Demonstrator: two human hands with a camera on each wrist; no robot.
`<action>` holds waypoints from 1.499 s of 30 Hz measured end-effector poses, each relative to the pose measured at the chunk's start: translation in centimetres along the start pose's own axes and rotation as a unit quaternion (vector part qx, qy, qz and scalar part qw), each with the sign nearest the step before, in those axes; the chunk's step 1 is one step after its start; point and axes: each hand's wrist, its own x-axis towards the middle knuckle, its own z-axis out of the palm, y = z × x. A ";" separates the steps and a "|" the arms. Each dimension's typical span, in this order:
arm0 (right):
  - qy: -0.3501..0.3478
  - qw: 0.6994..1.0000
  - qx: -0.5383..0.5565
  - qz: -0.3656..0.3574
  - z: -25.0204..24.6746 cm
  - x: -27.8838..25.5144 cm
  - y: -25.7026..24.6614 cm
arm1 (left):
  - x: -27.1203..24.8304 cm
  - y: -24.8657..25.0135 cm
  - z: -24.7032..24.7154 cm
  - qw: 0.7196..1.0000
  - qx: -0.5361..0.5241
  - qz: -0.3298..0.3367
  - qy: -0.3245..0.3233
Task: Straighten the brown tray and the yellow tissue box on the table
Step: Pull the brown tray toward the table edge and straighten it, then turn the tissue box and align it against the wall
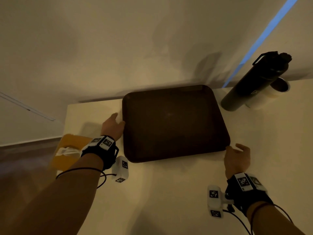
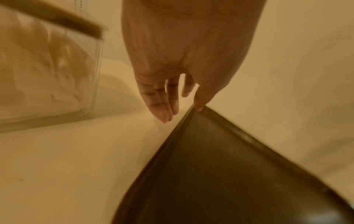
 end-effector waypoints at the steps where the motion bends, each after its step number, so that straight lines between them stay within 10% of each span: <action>1: 0.007 0.999 -0.015 -0.033 -0.1 -0.9 -0.3 | -0.7 0.2 -0.6 1.000 -0.023 -0.001 0.005; 7: -0.167 0.979 -0.012 -0.118 3.5 -8.1 -3.8 | -6.9 1.5 -5.4 0.982 -0.187 0.038 0.012; 11: -0.423 0.895 -0.090 -0.113 7.3 -14.8 -5.3 | -10.0 -0.9 -10.0 0.972 -0.216 0.064 0.073; 16: -0.537 0.829 -0.115 -0.107 11.3 -24.2 -4.2 | -10.6 -7.4 -14.6 0.972 -0.103 0.004 0.213; 28: -0.584 0.801 -0.135 -0.001 17.6 -32.1 -1.9 | -8.0 -15.3 -13.3 0.963 -0.239 -0.117 0.046; 45: -0.578 0.810 -0.094 -0.003 24.7 -30.3 -7.4 | 0.7 -10.1 -16.1 0.953 -0.285 -0.092 0.047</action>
